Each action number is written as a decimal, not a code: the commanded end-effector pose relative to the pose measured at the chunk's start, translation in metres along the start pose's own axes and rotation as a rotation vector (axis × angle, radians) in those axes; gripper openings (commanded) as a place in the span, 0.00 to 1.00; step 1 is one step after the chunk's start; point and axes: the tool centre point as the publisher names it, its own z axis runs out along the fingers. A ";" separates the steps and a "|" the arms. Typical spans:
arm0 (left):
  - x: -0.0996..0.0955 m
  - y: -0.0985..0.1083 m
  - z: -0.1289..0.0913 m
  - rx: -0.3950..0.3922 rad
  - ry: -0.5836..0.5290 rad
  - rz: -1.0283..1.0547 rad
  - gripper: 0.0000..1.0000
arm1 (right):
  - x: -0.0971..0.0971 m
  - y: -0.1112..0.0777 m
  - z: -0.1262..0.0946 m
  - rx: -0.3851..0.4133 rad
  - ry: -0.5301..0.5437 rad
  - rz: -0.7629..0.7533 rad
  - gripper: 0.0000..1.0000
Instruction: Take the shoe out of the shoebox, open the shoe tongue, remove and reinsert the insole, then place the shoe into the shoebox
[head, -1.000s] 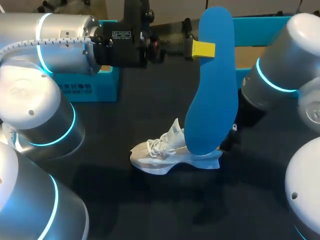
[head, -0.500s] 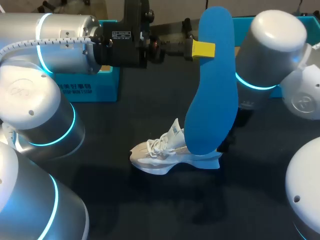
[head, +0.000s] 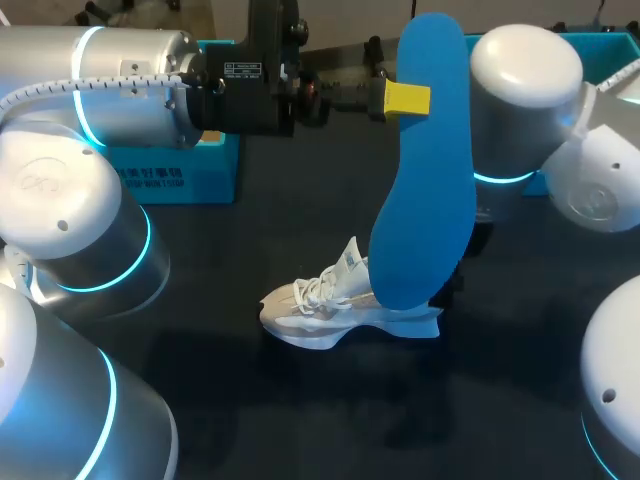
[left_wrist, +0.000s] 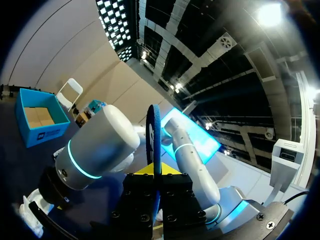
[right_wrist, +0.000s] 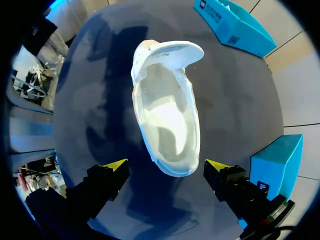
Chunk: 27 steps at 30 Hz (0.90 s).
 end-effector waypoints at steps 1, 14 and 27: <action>0.000 0.001 -0.001 0.001 0.000 0.000 0.00 | 0.000 0.002 0.003 0.008 0.007 -0.016 1.00; 0.000 0.001 -0.001 0.001 0.000 0.000 0.00 | -0.012 0.012 0.003 0.016 0.034 -0.120 1.00; 0.000 0.001 -0.001 0.001 0.000 0.000 0.00 | -0.006 0.012 0.004 0.003 0.037 -0.131 1.00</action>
